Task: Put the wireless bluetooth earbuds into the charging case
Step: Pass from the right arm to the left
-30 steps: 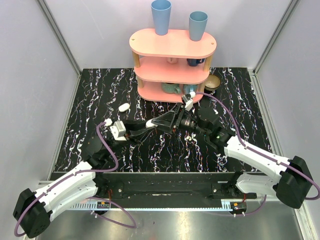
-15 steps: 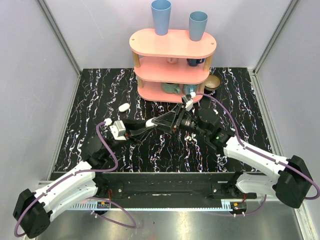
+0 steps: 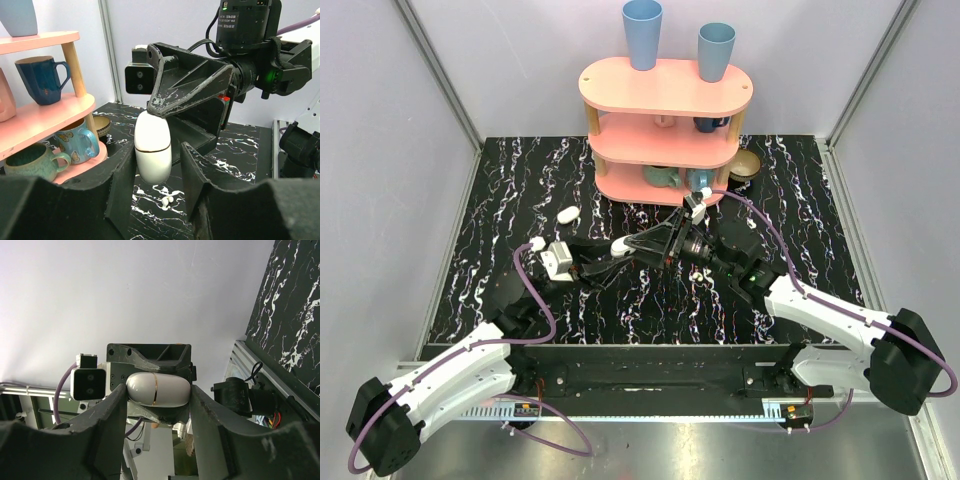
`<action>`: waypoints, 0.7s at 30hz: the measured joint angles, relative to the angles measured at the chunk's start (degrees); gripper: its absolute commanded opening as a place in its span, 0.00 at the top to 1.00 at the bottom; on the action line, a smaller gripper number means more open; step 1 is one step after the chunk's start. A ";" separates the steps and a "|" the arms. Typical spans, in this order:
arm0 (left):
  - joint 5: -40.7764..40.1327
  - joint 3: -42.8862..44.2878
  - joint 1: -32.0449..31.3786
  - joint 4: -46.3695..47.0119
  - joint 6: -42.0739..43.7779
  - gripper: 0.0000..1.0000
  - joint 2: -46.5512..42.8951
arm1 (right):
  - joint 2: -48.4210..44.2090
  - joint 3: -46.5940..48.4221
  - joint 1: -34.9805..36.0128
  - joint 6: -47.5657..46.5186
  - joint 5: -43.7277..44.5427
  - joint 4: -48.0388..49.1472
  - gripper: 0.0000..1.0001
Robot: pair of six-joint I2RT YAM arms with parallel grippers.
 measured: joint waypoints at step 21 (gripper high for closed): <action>-0.63 0.00 0.07 4.02 -1.95 0.66 1.86 | 0.61 -1.51 0.00 3.08 -0.42 5.25 0.75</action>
